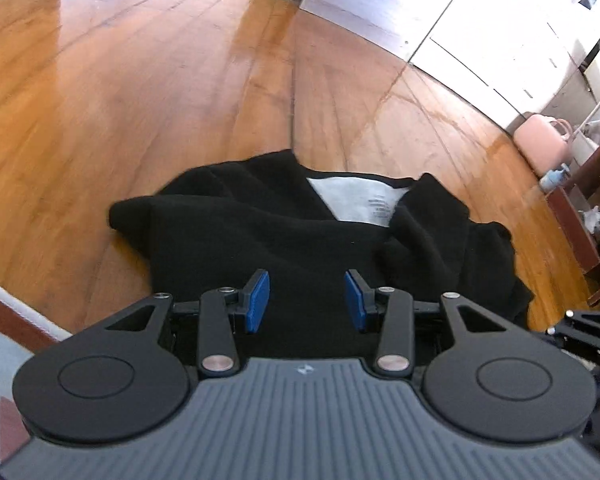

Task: Fold clothes

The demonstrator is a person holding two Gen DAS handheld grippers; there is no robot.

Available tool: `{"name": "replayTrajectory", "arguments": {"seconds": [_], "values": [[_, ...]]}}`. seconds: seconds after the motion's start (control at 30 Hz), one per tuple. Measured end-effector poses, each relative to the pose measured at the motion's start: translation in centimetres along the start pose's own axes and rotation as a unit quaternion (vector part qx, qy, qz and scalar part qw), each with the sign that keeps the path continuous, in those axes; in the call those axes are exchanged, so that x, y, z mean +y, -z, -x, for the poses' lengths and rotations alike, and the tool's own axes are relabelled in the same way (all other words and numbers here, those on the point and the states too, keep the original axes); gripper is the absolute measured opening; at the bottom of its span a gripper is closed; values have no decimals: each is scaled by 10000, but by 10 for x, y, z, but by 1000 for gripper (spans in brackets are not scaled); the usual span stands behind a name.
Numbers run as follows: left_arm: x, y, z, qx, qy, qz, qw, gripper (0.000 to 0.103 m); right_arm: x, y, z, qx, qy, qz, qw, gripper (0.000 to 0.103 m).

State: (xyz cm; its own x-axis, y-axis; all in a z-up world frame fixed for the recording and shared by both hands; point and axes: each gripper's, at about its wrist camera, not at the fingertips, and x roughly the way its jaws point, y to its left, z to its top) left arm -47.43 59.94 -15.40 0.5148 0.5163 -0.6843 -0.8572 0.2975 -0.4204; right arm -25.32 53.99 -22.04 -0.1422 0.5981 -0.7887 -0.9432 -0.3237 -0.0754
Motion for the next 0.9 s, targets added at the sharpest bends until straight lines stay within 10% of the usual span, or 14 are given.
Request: {"name": "replayTrajectory", "arguments": {"seconds": [0.17, 0.47, 0.67, 0.73, 0.9], "values": [[-16, 5, -10, 105, 234, -191, 9995, 41, -69, -1, 6, 26, -37, -1609, 9870, 56], [-30, 1, -9, 86, 819, -515, 9953, 46, -93, -1, -69, 372, -1183, -3971, 9094, 55], [-4, -6, -7, 34, 729, -8, 9973, 48, -58, -28, -84, -110, -256, -3061, 9516, 54], [6, -10, -4, -43, 691, 148, 9975, 48, -39, -40, -86, -263, -87, -2145, 9763, 12], [38, -27, 0, -184, 742, 813, 9938, 54, 43, -57, -61, -1022, 530, 231, 9931, 11]]}}
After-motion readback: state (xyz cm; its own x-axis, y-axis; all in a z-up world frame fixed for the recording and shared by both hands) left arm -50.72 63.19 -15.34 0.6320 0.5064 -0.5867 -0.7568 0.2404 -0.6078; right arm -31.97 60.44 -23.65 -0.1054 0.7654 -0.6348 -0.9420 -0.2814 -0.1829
